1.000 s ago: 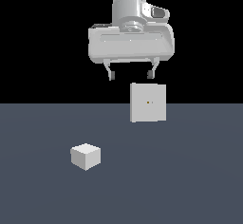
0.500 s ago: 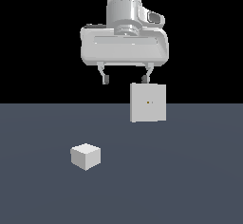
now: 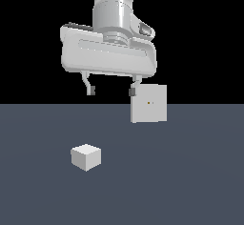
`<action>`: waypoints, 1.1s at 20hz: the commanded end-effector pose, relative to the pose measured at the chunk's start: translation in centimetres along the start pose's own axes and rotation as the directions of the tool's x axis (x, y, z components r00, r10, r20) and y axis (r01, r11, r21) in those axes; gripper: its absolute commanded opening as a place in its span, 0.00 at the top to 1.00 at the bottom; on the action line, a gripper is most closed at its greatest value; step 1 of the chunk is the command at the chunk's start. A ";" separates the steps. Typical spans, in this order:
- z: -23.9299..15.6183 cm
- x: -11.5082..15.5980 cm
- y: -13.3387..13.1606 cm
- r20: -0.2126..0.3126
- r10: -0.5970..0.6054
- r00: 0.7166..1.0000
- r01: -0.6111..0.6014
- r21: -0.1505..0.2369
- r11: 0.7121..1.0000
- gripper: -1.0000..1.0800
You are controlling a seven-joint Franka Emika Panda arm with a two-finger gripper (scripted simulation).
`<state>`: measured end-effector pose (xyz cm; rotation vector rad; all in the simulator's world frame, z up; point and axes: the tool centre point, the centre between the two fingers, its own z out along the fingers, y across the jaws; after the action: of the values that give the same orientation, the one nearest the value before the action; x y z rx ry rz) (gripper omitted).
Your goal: Plug the charger into the wall socket.
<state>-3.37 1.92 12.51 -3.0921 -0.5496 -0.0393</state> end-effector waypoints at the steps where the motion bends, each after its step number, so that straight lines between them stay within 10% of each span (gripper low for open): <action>1: 0.8 -0.5 -1.0 -0.011 -0.076 0.997 0.076 0.004 0.997 0.04; 22: 5.8 -4.5 -5.8 -0.082 -0.504 0.860 0.507 0.016 0.862 0.04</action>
<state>-9.25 5.83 6.71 -2.8096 -1.3001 -0.1389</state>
